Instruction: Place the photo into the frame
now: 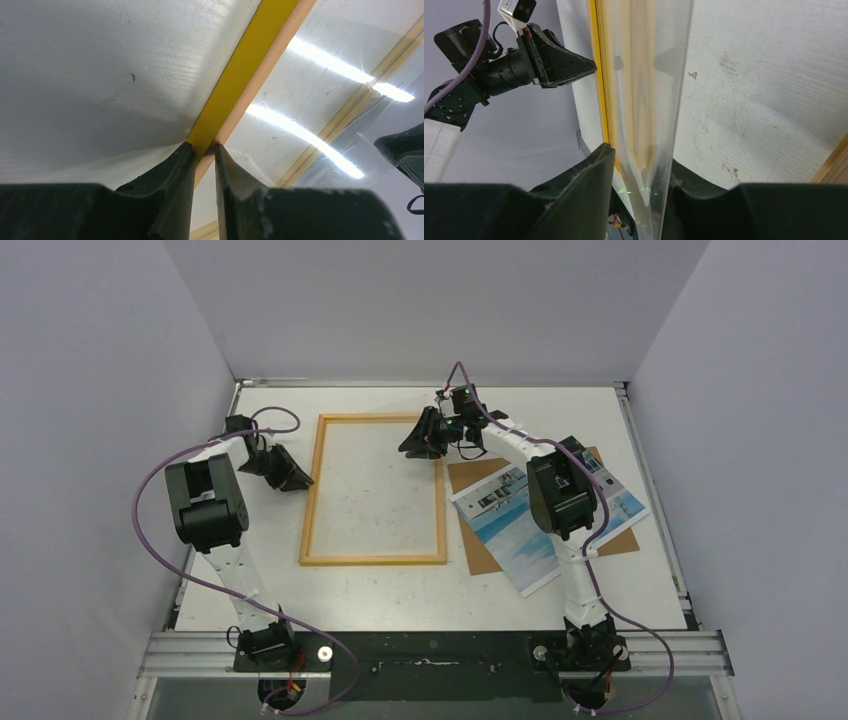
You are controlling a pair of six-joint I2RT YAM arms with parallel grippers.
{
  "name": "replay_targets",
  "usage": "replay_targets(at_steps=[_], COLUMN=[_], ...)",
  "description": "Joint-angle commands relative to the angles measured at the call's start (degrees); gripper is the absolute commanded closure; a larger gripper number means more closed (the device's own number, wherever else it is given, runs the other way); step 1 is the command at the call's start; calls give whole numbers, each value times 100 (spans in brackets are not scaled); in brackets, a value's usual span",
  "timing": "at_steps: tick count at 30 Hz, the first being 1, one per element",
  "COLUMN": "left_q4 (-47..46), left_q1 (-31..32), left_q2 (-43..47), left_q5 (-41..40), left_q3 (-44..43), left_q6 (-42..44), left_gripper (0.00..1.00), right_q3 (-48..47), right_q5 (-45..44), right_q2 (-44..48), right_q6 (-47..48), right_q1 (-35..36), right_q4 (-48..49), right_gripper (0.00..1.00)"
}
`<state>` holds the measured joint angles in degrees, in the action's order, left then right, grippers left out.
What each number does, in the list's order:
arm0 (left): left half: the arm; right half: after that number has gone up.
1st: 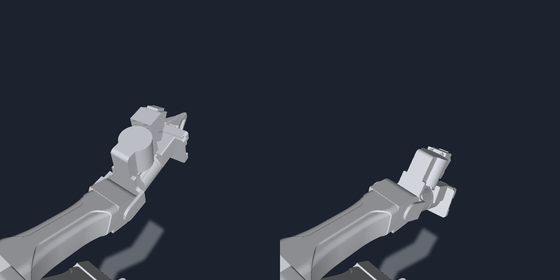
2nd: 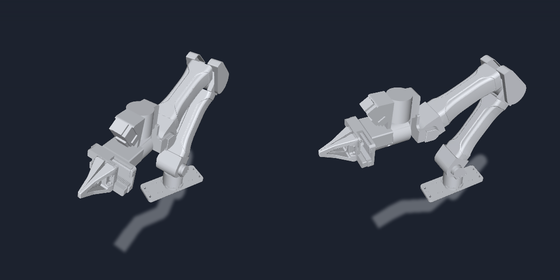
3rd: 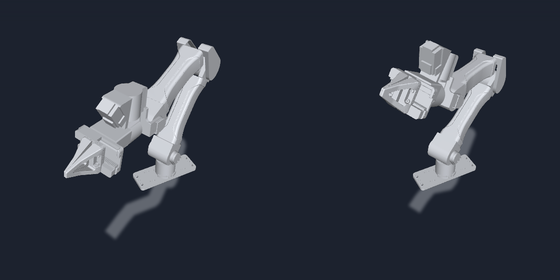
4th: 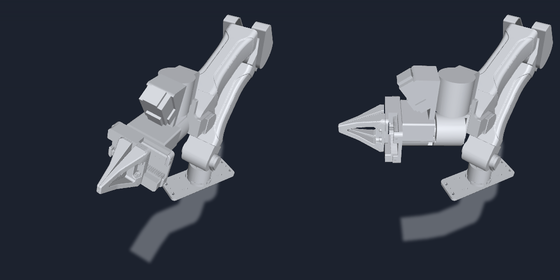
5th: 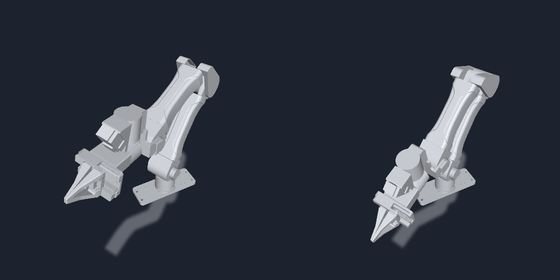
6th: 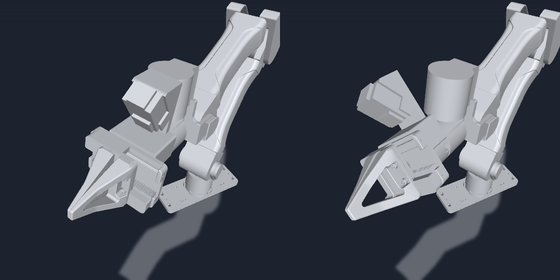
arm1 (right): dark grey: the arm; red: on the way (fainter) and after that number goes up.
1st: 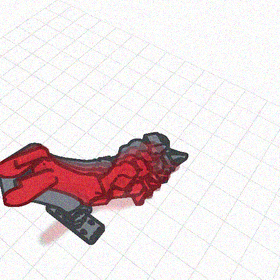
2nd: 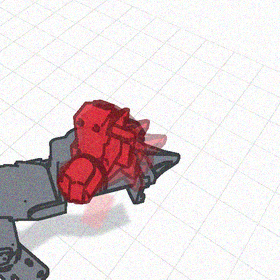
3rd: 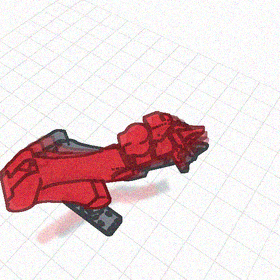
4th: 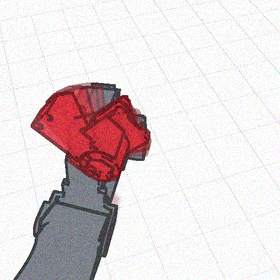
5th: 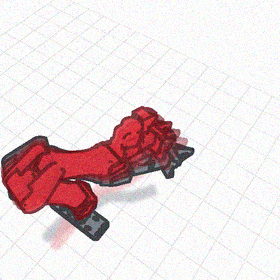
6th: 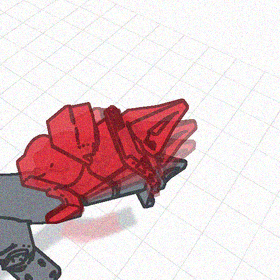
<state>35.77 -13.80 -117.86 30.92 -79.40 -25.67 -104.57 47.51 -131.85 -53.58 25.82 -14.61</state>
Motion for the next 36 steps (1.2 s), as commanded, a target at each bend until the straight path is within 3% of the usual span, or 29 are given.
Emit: replay_targets(at_steps=[1, 6, 14, 22, 36], left_q4=[49, 71, 696, 843, 851], left_q1=[97, 97, 88, 97, 106], left_q2=[-209, -217, -262, -202, -265], left_q5=[-200, -200, -531, -457, -441], left_q3=[-112, -129, -488, -625, -630], left_q6=[143, 137, 242, 291, 275], left_gripper=[81, 81, 80, 73, 68], right_q3=[0, 17, -94, -385, -415], right_q5=[-40, -44, -253, -918, -1077], right_q2=[43, 45, 139, 245, 336], right_q6=[45, -76, 147, 940, 1187], right_q1=[54, 48, 43, 39, 36], right_q4=[289, 366, -217, -1600, -1924], right_gripper=[65, 50, 39, 37, 39])
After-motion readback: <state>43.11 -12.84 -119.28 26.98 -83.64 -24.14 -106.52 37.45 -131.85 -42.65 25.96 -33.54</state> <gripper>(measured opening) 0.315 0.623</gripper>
